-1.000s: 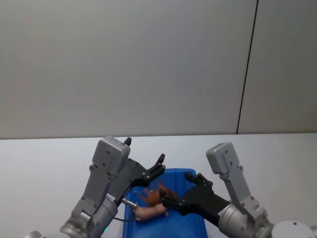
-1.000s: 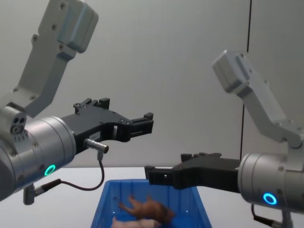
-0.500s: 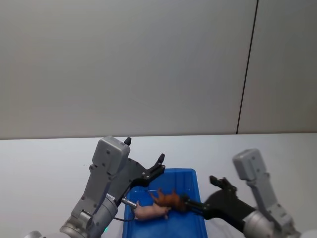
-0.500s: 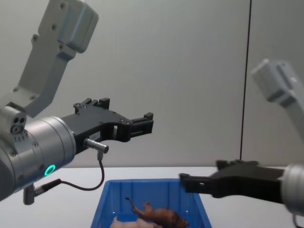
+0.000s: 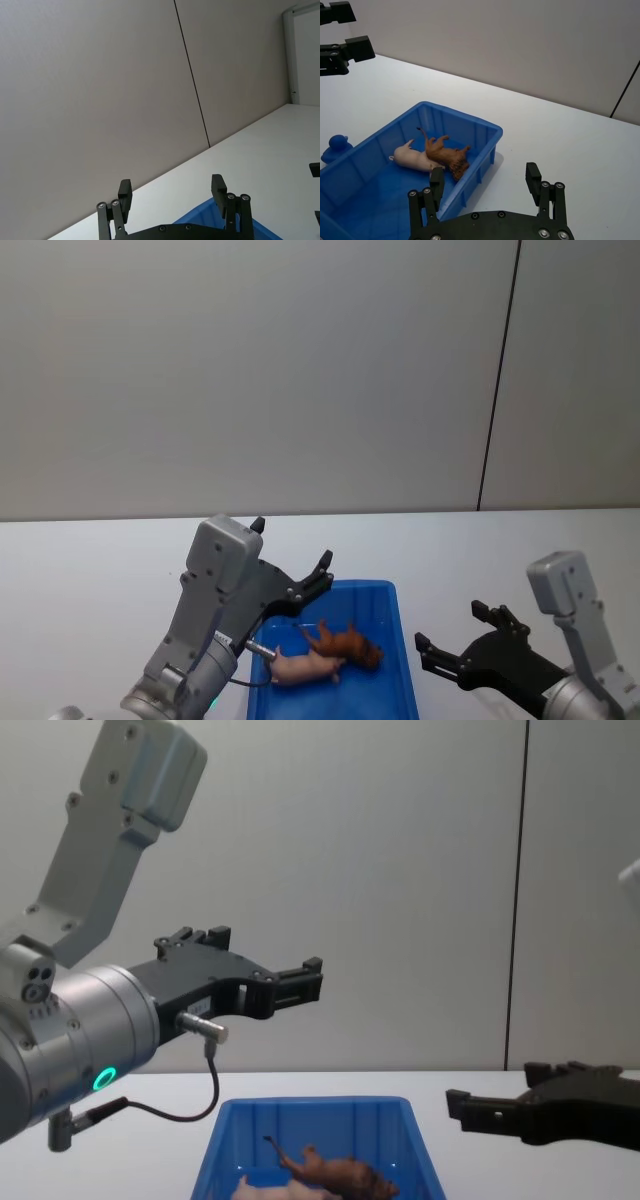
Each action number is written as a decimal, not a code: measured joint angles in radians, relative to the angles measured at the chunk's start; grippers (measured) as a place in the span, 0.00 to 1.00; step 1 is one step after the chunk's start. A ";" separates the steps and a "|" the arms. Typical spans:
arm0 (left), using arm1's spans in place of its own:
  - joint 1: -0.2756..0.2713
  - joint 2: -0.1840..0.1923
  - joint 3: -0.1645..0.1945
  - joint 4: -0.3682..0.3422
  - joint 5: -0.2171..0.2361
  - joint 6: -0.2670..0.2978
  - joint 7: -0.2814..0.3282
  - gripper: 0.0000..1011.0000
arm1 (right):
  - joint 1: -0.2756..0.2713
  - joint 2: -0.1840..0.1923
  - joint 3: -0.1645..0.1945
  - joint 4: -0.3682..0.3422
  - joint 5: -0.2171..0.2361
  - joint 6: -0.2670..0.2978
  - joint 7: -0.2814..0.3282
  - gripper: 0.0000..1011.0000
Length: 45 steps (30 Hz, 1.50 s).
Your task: Pick up the two dolls from the table and place them into the box.
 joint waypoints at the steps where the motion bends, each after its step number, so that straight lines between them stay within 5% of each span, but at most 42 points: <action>1: 0.000 0.000 0.000 0.000 0.001 0.001 0.000 0.99 | -0.002 0.002 0.001 -0.001 0.001 0.000 0.000 0.99; 17: 0.048 0.052 -0.024 -0.040 0.003 0.058 0.044 0.99 | -0.023 0.027 0.016 -0.022 0.017 -0.004 -0.008 0.99; 33: 0.135 0.131 -0.068 -0.058 -0.086 0.082 0.122 0.99 | -0.028 0.033 0.021 -0.027 0.021 -0.005 -0.010 0.99; 45: 0.159 0.148 -0.085 -0.009 -0.130 0.085 0.109 0.99 | -0.029 0.035 0.022 -0.028 0.022 -0.005 -0.010 0.99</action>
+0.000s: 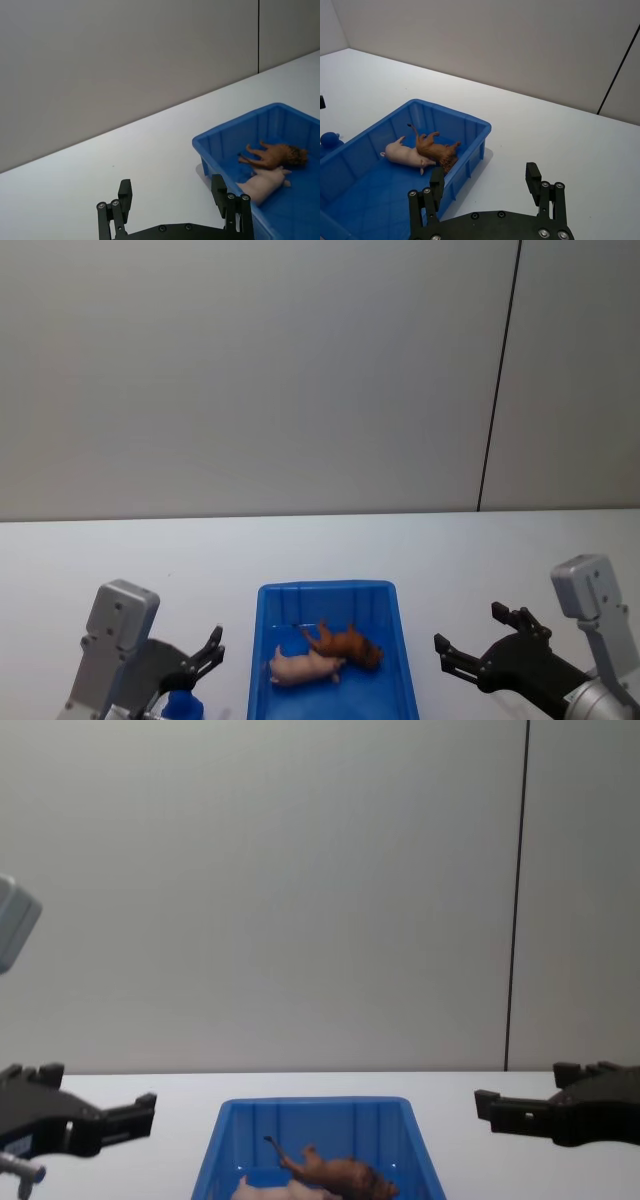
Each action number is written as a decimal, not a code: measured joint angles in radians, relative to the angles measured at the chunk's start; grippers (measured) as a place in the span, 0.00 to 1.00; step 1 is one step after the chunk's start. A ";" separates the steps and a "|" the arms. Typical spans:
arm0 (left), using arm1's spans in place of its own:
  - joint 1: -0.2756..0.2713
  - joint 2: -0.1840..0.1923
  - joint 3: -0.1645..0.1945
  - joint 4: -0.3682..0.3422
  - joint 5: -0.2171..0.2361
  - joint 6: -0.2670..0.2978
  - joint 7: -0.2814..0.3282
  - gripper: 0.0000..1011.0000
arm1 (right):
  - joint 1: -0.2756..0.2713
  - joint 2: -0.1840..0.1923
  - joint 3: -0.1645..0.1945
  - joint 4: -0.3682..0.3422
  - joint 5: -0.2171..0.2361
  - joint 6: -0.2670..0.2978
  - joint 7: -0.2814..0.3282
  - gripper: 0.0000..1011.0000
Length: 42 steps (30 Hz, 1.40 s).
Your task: Pick up the two dolls from the table and place them into the box.
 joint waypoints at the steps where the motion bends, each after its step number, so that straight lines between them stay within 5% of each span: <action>1: 0.001 0.000 -0.001 0.004 -0.003 0.001 -0.003 0.99 | 0.000 0.000 0.000 0.000 0.000 0.000 0.000 0.99; 42: 0.010 -0.005 -0.016 0.151 -0.053 0.036 -0.169 0.99 | -0.001 0.001 0.000 0.000 0.000 0.000 0.000 0.99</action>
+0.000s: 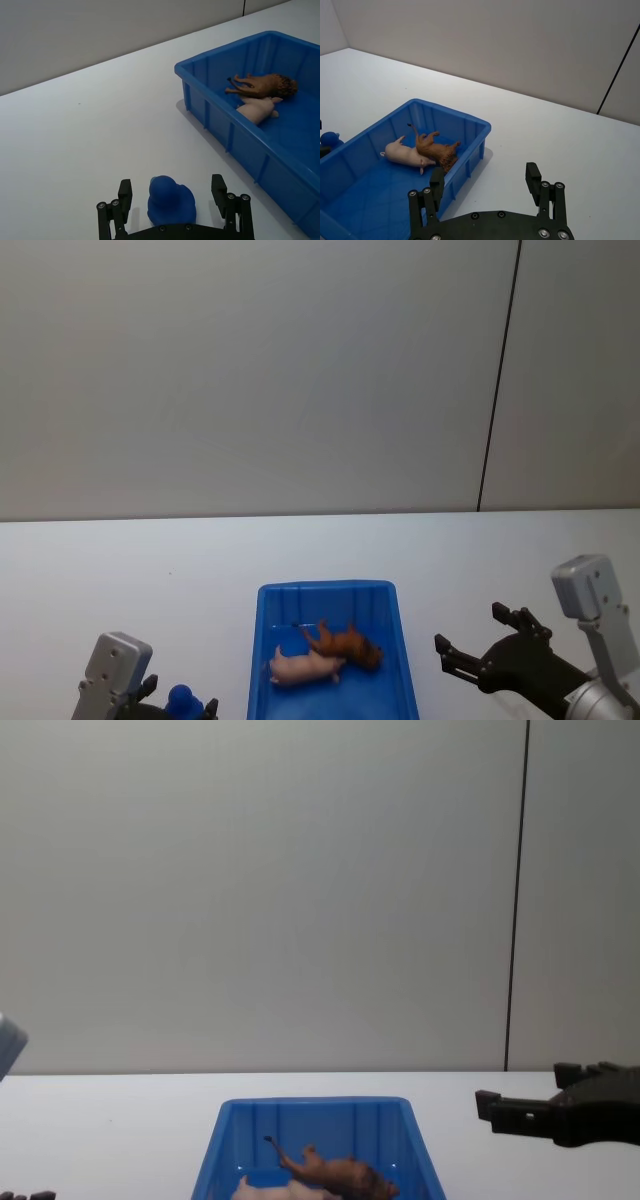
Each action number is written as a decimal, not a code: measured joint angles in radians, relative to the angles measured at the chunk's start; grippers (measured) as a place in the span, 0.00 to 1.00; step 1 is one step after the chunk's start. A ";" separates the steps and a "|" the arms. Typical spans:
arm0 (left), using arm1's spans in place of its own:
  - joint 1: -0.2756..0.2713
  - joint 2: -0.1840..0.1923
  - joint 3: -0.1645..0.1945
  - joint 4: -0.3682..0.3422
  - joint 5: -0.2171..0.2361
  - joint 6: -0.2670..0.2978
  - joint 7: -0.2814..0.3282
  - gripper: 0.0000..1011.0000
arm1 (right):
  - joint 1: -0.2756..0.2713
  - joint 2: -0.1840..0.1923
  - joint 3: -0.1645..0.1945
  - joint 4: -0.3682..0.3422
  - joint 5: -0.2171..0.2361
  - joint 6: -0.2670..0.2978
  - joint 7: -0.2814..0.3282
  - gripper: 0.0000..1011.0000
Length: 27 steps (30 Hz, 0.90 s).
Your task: Pick up the two dolls from the table and place them into the box.
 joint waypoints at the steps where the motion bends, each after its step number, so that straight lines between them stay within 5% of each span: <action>1: 0.001 0.000 0.000 0.001 -0.001 0.001 -0.002 0.99 | 0.000 0.000 0.000 0.000 0.000 0.000 0.000 0.99; 10: 0.002 -0.007 0.000 0.029 -0.002 0.002 -0.022 0.92 | 0.000 0.000 0.000 0.000 0.000 0.000 0.000 0.99; 23: -0.022 -0.030 0.004 0.085 0.008 -0.014 -0.055 0.54 | 0.000 0.000 0.000 0.000 0.000 0.000 0.000 0.99; 27: -0.032 -0.037 0.004 0.099 0.016 -0.019 -0.065 0.50 | 0.000 0.000 0.000 0.000 0.000 0.000 0.000 0.99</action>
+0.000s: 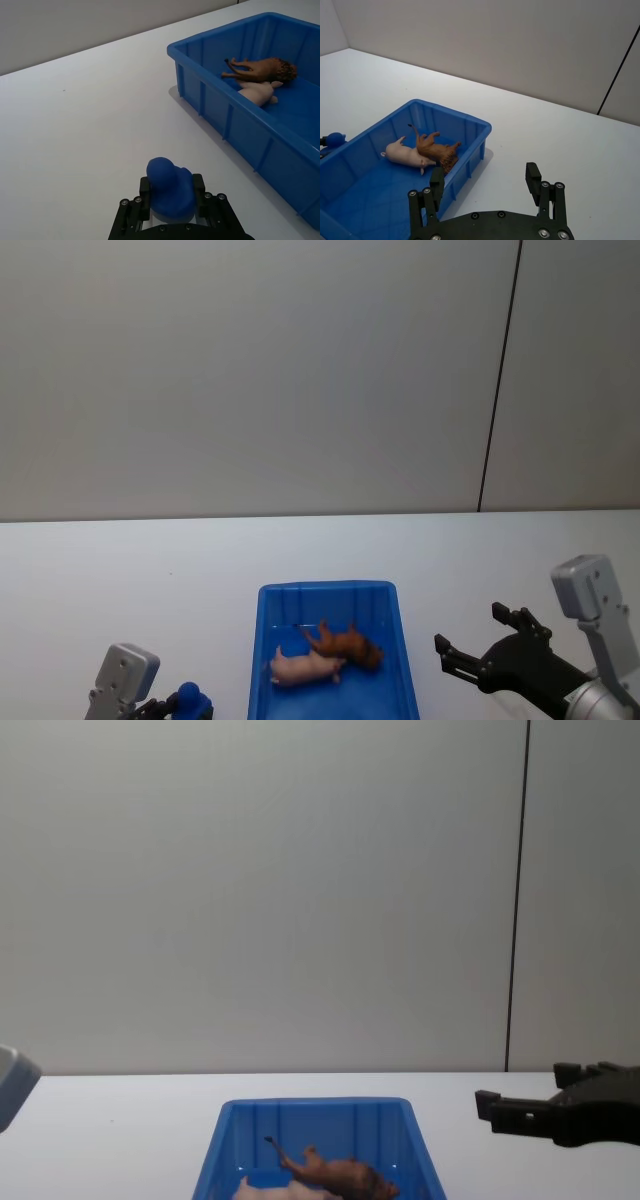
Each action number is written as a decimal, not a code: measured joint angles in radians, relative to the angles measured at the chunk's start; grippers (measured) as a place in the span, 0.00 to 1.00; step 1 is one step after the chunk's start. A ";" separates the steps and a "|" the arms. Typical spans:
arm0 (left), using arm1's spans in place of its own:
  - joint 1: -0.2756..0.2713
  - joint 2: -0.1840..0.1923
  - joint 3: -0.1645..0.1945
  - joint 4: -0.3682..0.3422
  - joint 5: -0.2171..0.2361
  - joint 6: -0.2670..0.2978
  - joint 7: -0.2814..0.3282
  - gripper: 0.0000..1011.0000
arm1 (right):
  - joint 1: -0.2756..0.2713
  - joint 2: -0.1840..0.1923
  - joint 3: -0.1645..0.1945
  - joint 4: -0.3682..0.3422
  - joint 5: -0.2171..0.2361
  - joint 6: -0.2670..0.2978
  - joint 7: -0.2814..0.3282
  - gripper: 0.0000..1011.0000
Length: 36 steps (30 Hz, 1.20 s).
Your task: Pick up the two dolls from the table and place them into the box.
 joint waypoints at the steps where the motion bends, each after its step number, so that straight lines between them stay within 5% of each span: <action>1: -0.004 -0.002 0.000 0.004 0.004 -0.002 -0.002 0.49 | 0.000 0.000 0.000 0.000 0.000 0.000 0.000 0.99; 23: -0.062 -0.014 -0.022 -0.109 0.120 -0.033 0.017 0.35 | 0.000 0.000 0.000 0.000 0.000 0.000 0.000 0.99; 36: -0.116 -0.068 -0.003 -0.136 0.162 -0.056 -0.039 0.27 | 0.000 0.000 0.000 0.000 0.000 0.000 0.000 0.99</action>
